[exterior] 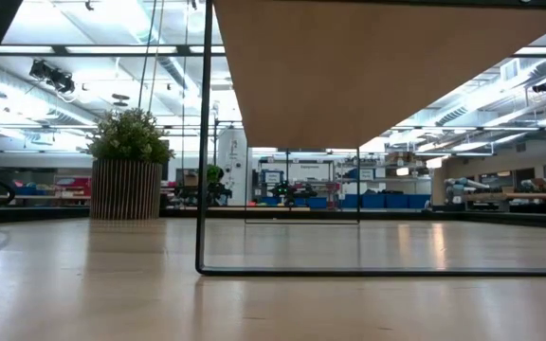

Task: Pick and place cans onto a shelf
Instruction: Put the canned peas on the shelf

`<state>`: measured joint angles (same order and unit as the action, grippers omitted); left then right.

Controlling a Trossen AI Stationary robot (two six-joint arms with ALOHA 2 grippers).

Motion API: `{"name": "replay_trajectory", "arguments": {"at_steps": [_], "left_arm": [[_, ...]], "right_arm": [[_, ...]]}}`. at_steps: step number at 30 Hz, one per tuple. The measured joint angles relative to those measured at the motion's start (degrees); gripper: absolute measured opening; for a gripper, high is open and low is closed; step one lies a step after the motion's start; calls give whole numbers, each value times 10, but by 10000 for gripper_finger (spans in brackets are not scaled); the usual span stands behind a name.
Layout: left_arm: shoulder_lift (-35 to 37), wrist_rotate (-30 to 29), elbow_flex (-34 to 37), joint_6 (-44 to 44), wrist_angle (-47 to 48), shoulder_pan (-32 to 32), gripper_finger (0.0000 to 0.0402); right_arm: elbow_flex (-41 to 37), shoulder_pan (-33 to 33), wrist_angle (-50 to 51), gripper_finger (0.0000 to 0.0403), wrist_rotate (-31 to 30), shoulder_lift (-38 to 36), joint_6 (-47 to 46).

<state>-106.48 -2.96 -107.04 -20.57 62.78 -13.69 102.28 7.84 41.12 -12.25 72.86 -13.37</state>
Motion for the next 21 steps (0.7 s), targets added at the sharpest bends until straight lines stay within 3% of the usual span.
{"name": "replay_trajectory", "arguments": {"at_steps": [14,21], "left_arm": [[-1,-9,1,93,-23,-9,318],[-1,-9,1,90,-11,-8,318]], "right_arm": [[0,0,0,384,0,0,0],[0,0,0,384,0,0,0]]}}
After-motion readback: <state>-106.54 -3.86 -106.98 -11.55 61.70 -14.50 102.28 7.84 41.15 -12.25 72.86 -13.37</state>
